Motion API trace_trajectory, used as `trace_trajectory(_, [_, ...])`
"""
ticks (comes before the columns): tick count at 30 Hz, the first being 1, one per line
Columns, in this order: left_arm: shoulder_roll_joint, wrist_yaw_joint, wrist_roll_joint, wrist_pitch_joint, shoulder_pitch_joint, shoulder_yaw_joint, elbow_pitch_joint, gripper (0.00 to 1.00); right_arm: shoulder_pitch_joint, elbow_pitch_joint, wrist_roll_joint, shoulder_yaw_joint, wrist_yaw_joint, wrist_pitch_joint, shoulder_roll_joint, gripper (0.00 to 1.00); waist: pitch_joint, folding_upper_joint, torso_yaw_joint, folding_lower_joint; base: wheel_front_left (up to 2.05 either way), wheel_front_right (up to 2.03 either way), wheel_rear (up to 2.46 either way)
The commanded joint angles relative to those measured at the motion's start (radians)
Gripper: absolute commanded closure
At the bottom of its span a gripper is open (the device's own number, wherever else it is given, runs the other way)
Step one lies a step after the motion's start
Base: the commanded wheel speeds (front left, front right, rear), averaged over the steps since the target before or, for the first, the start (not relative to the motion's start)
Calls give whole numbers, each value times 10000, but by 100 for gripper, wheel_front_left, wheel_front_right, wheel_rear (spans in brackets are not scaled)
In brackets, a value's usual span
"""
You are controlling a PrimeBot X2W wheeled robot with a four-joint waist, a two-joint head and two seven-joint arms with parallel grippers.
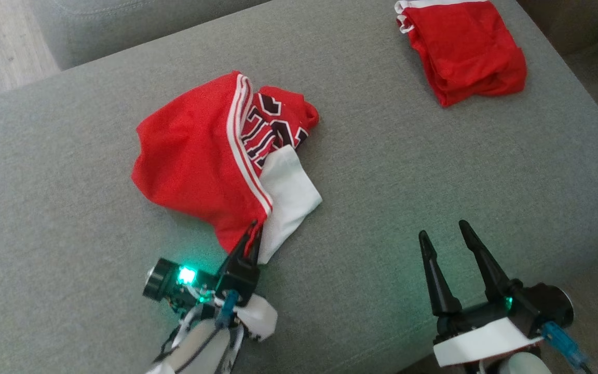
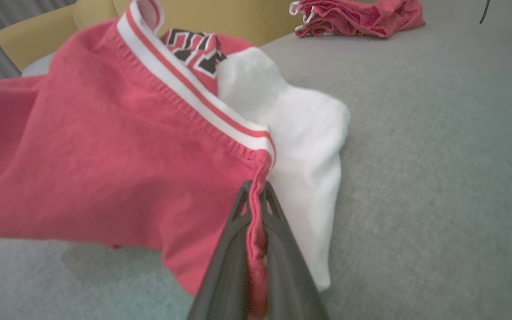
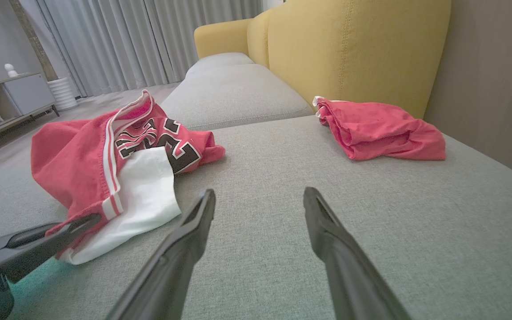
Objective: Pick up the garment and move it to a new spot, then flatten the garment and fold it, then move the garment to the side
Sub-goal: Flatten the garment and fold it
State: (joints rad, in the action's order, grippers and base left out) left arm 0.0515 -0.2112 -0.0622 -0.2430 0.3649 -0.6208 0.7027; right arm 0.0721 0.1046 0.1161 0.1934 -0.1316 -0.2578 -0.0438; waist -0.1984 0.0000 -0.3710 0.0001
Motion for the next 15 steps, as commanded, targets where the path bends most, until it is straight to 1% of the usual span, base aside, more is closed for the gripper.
trace_trajectory(1, [-8, -9, -100, -119, 484, 347, -376, 100, -263, -278, 18, 240, 9, -40, -64, 0, 30, 0, -26, -1, 0, 0, 0])
trace_trajectory(4, [-10, 199, -343, -174, 758, 296, -1142, 100, -264, -274, 76, 208, 9, -40, -64, 0, 94, 0, -56, -1, 0, 0, 0])
trace_trajectory(8, [-11, 614, -644, -183, 1474, 80, -2849, 100, -249, -295, 163, 224, 9, -40, -64, 0, 182, 0, -74, -1, 0, 0, 0])
trace_trajectory(12, [-11, 1188, -1265, -185, 2816, 152, -3968, 100, -272, -290, 278, 325, 9, -40, -64, 0, 294, 0, -220, -1, 0, 0, 0])
trace_trajectory(15, [-11, 1616, -1729, -185, 4184, 365, -4210, 100, -266, -327, 431, 335, 9, -40, -64, 0, 377, 0, -314, -1, 0, 0, 0])
